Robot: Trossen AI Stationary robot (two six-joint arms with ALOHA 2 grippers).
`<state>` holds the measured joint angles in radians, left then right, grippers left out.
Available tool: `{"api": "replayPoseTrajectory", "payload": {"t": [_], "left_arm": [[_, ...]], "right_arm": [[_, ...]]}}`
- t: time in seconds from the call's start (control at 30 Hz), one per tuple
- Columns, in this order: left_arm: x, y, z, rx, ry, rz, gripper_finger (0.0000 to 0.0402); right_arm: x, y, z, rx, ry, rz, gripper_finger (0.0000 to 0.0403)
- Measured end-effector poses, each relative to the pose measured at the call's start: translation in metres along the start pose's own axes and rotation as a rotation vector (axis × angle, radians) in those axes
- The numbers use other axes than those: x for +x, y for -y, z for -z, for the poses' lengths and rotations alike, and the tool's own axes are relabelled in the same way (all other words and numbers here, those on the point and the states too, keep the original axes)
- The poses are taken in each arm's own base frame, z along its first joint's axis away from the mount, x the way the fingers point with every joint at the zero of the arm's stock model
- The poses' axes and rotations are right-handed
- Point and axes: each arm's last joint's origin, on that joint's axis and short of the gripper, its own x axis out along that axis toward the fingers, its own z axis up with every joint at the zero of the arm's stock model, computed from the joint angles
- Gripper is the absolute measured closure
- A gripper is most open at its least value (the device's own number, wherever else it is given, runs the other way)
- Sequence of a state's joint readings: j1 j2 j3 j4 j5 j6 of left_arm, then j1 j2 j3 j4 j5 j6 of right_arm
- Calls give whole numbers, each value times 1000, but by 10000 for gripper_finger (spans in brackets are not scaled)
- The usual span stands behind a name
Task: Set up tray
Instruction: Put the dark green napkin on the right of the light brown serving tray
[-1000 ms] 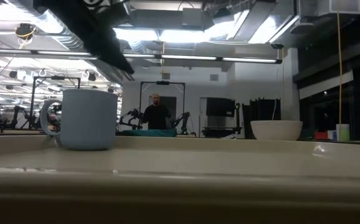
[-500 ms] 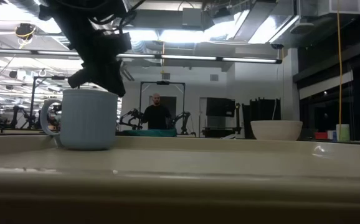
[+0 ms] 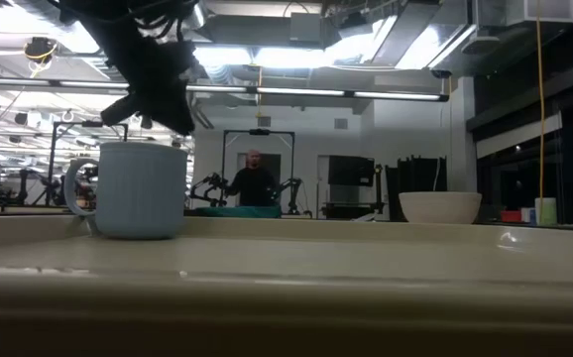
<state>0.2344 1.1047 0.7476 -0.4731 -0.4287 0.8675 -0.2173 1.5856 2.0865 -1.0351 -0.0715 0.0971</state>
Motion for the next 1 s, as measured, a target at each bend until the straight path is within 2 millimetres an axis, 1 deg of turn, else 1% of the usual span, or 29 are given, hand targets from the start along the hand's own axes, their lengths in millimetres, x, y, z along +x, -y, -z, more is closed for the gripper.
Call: {"api": "replayPoseTrajectory", "payload": {"t": [0.1,0.2,0.37,0.53,0.63,0.73,0.83,1.0], "left_arm": [[12,6,9,73,-45,68,338],[23,12,17,164,-86,106,338],[34,23,18,279,-39,210,338],[41,27,16,294,-34,244,338],[42,27,16,232,-38,238,338],[42,27,13,104,7,262,338],[43,25,12,-15,10,242,338],[46,19,19,-147,-38,222,329]], "right_arm": [[0,0,0,6,0,0,396],[0,0,0,27,0,0,386],[0,0,0,34,-1,0,381],[0,0,0,53,-2,0,397],[0,0,0,55,-1,0,395],[0,0,0,56,-2,0,383],[0,0,0,55,-2,1,376],[0,0,0,55,-2,0,374]]}}
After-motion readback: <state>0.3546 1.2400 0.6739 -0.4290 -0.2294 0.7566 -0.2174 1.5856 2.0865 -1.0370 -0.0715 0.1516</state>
